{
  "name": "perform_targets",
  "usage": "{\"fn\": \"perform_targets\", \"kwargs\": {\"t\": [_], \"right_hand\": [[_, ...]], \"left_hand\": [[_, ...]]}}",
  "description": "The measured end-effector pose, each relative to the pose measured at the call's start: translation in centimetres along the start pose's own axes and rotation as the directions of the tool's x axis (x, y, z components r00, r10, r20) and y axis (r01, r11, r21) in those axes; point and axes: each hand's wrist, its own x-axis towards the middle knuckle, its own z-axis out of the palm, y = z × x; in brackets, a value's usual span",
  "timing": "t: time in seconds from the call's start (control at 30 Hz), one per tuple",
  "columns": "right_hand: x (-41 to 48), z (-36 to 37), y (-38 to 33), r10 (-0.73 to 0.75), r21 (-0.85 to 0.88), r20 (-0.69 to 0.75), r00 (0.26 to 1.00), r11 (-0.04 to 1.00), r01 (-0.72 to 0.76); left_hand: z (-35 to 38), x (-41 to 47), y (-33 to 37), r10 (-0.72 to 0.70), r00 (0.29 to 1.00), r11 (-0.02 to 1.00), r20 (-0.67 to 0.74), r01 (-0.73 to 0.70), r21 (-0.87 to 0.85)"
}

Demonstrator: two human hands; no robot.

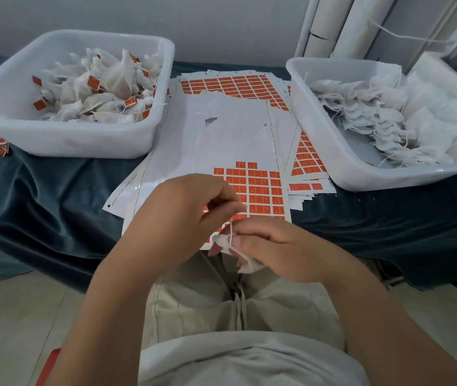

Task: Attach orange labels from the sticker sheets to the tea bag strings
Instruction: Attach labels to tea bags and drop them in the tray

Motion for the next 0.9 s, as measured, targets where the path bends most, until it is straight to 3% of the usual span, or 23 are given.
{"fn": "perform_targets", "kwargs": {"t": [0.1, 0.2, 0.27, 0.37, 0.47, 0.57, 0.63, 0.73, 0.83, 0.9], "right_hand": [[-0.1, 0.2, 0.0, -0.144, 0.290, 0.021, 0.989, 0.948, 0.132], [0.2, 0.2, -0.1, -0.234, 0.567, -0.051, 0.971, 0.793, 0.221], [0.2, 0.0, 0.0, -0.238, 0.602, -0.100, 0.966, 0.759, 0.249], [0.3, -0.3, 0.2, -0.199, 0.593, -0.156, 0.967, 0.765, 0.253], [0.4, -0.4, 0.4, -0.168, 0.591, -0.193, 0.967, 0.766, 0.252], [0.4, -0.6, 0.4, -0.164, 0.600, -0.178, 0.970, 0.764, 0.239], [0.3, -0.8, 0.5, -0.159, 0.643, -0.161, 0.974, 0.732, 0.226], [0.4, -0.7, 0.6, -0.124, 0.712, -0.181, 0.976, 0.668, 0.217], [0.6, -0.6, 0.6, -0.091, 0.812, -0.150, 0.984, 0.557, 0.175], [0.6, -0.5, 0.5, -0.091, 0.927, -0.054, 0.994, 0.364, 0.084]], "left_hand": [[0.4, 0.0, -0.3, -0.081, 0.997, 0.984, -0.003, 0.080, -0.162], [0.5, 0.0, -0.2, -0.128, 0.992, 0.940, -0.024, 0.114, -0.320], [0.3, 0.0, 0.0, -0.202, 0.978, 0.883, -0.053, 0.159, -0.441], [-0.4, -0.1, 0.0, -0.251, 0.966, 0.731, 0.062, 0.231, -0.643], [-0.7, -0.3, -0.2, -0.163, 0.967, 0.785, 0.198, 0.249, -0.567], [-0.3, -0.4, 0.0, -0.017, 0.964, 0.823, 0.264, 0.163, -0.544], [-0.3, -0.4, 0.0, -0.035, 0.972, 0.806, 0.233, 0.165, -0.568], [0.0, -0.5, 0.0, -0.182, 0.970, 0.791, 0.159, 0.241, -0.562], [1.0, -0.5, 0.3, -0.229, 0.973, 0.884, 0.043, 0.226, -0.408], [1.7, -0.4, 0.7, -0.228, 0.973, 0.923, 0.024, 0.223, -0.314]]}}
